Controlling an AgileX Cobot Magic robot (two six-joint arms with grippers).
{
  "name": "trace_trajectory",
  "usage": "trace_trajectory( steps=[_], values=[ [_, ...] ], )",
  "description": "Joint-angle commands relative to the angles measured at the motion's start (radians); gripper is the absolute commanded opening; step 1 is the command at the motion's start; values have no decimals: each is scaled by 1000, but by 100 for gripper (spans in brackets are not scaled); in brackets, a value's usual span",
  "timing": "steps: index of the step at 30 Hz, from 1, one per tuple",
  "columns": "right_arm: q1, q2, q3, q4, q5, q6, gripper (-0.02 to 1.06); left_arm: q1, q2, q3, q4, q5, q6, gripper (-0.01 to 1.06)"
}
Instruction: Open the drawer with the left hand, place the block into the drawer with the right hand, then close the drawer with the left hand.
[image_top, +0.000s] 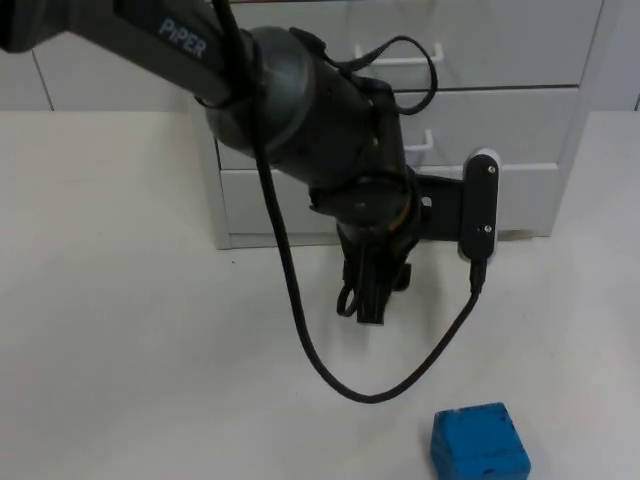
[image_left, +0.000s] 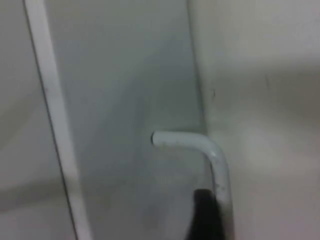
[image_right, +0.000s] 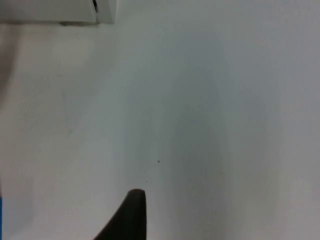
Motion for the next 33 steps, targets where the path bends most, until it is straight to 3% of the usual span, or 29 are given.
trace_trajectory(
  steps=[1, 2, 3, 5, 14, 22, 29, 33],
  values=[
    [-6, -3, 0, 5, -16, 4, 105, 1, 33, 1, -8, 2, -8, 39],
    [-6, -3, 0, 5, -18, 4, 105, -1, 33, 3, -8, 16, -8, 23],
    [-6, -3, 0, 5, -18, 4, 105, -1, 33, 3, -8, 16, -8, 23],
    [-6, -3, 0, 5, -22, 4, 105, -4, 33, 3, -11, 39, -8, 0],
    [-6, -3, 0, 5, -35, 4, 105, -48, 12, 5, -86, 187, 2, 0],
    [-6, -3, 0, 5, -37, 4, 105, -113, -87, 5, -510, 317, 315, 0],
    [-6, -3, 0, 5, -33, 4, 105, -158, -106, 5, -588, 413, 407, 0],
    [-6, -3, 0, 5, -31, 4, 105, -157, -106, 5, -631, 423, 441, 0]
  ],
)
